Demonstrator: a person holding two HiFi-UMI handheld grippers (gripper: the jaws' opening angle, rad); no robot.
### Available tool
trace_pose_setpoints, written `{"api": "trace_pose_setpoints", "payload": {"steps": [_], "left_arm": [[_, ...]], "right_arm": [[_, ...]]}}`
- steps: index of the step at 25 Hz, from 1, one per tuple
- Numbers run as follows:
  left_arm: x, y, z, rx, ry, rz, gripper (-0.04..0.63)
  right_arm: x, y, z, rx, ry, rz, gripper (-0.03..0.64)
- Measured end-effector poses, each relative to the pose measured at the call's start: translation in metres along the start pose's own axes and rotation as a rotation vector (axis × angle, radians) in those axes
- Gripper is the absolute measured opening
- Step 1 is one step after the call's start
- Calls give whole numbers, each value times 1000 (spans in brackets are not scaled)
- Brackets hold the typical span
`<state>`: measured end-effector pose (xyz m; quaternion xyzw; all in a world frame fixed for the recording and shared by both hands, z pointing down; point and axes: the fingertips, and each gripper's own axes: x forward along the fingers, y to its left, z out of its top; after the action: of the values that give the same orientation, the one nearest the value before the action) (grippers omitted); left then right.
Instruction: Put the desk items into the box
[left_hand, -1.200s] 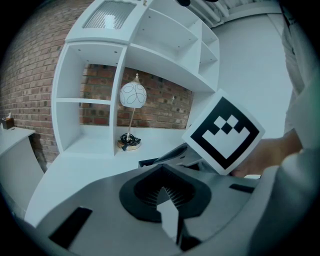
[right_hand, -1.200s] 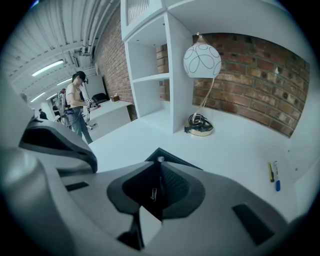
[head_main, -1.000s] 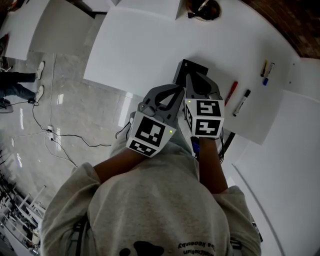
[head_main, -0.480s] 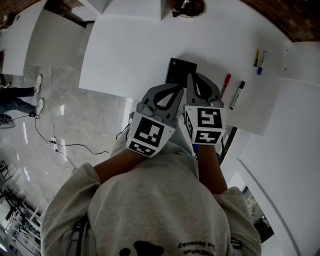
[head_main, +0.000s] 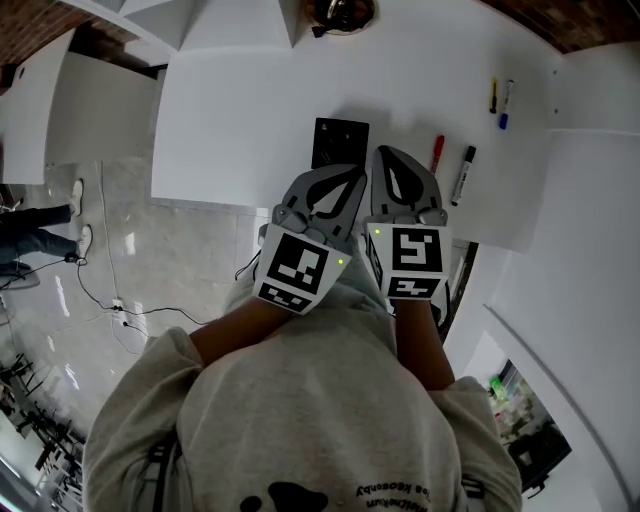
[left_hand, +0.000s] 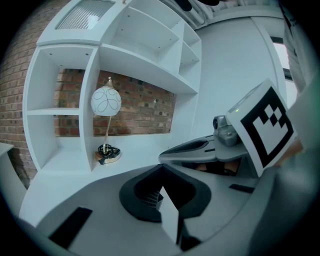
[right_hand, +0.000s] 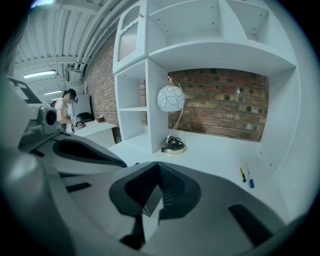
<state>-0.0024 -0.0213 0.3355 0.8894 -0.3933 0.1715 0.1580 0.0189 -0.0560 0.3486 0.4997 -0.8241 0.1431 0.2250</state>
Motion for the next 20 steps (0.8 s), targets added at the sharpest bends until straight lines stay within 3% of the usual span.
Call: {"api": "trace_pose_setpoints", "payload": {"steps": [20], "left_arm": [[49,-65,8,79,27,-181,5]], "right_arm": [[-47,-78,-23,95,-5,-199,15]]}}
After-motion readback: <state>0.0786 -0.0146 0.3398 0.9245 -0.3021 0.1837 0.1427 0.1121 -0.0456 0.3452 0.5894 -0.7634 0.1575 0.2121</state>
